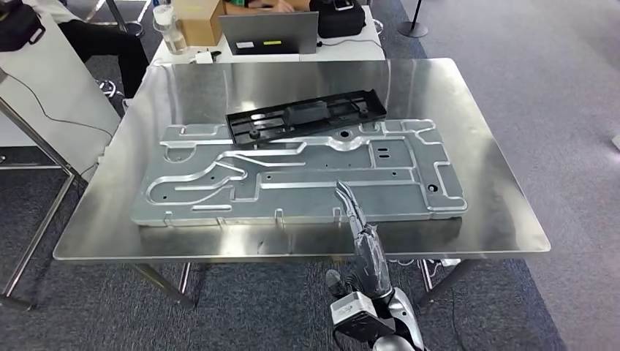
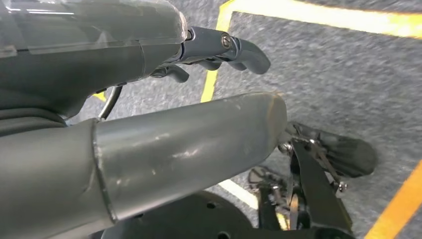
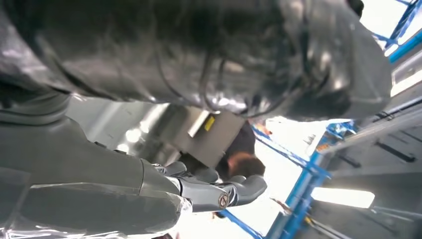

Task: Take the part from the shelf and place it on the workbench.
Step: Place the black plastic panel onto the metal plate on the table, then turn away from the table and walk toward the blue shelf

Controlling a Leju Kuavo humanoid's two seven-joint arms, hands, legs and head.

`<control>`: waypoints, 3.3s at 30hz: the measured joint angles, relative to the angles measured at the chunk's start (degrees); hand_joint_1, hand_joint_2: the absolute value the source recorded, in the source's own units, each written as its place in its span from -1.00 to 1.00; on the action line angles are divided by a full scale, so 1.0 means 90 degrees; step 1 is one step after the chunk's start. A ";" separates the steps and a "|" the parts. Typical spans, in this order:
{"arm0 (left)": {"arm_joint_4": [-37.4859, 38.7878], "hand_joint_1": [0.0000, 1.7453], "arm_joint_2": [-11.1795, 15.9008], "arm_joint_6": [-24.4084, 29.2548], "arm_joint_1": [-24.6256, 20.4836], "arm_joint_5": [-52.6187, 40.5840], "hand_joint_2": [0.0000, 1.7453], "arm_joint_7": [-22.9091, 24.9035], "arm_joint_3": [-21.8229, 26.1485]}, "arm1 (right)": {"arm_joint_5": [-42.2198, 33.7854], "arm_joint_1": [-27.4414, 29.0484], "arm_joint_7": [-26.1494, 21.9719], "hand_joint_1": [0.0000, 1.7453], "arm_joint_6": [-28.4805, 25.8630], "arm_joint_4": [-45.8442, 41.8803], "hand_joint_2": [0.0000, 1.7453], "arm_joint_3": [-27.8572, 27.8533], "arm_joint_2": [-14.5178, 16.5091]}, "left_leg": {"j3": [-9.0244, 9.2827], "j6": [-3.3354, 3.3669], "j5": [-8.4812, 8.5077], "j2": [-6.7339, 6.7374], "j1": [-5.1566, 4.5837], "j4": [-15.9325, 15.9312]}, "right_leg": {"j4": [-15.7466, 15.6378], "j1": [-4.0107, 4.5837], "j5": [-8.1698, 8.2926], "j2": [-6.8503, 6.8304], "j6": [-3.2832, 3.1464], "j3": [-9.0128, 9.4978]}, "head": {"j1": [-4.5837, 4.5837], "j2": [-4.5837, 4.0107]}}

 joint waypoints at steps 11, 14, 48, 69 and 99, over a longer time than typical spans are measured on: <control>0.0006 -1.00 0.0007 0.0017 -0.0040 0.0095 -1.00 0.0101 0.0098 | -0.1875 0.0588 -0.0001 -1.00 0.0199 0.0434 -1.00 -0.0022 0.0242 | 0.1635 0.0233 -0.0049 -0.0017 -0.0067 -0.1133 | 0.0170 0.0037 0.0665 -0.0032 0.0216 -0.0717 | -0.0002 0.0000; 0.0013 -1.00 -0.0007 0.0015 -0.0048 0.0100 -1.00 0.0132 0.0126 | -0.1941 0.0643 0.0122 -1.00 0.0133 0.0661 -1.00 -0.0045 0.0267 | 0.1429 0.0405 0.0187 0.0044 -0.0036 -0.1164 | 0.0540 0.0007 0.0160 0.0015 0.0306 -0.0874 | 0.0001 0.0000; 0.0035 -1.00 0.0050 0.0107 -0.0099 0.0132 -1.00 0.0367 0.0171 | -0.3767 0.0731 0.0004 -1.00 0.0738 0.6062 -1.00 -0.2996 0.0842 | 0.1227 0.0485 0.0253 -0.0056 -0.0067 -0.1147 | 0.1838 -0.0027 -0.0715 -0.0005 0.0415 -0.1113 | -0.0015 0.0000; 0.0089 -1.00 0.0081 0.0234 -0.0120 -0.0023 -1.00 0.0395 0.0093 | -0.3678 -0.0146 0.1233 -1.00 0.1362 1.0023 -1.00 -0.3891 0.1064 | 0.0959 0.0137 0.0235 0.0287 -0.0013 -0.0808 | 0.0097 -0.0004 -0.0135 -0.0526 0.0152 0.0044 | -0.0030 0.0000; 0.0123 -1.00 0.0114 0.0247 -0.0199 -0.0137 -1.00 0.0281 -0.0079 | -0.3571 -0.0301 0.1841 -1.00 0.1843 1.0296 -1.00 -0.3893 0.1198 | 0.0706 0.0119 0.0280 0.0284 -0.0039 -0.0566 | 0.0157 0.0003 -0.0268 -0.0549 0.0134 0.0096 | -0.0038 0.0000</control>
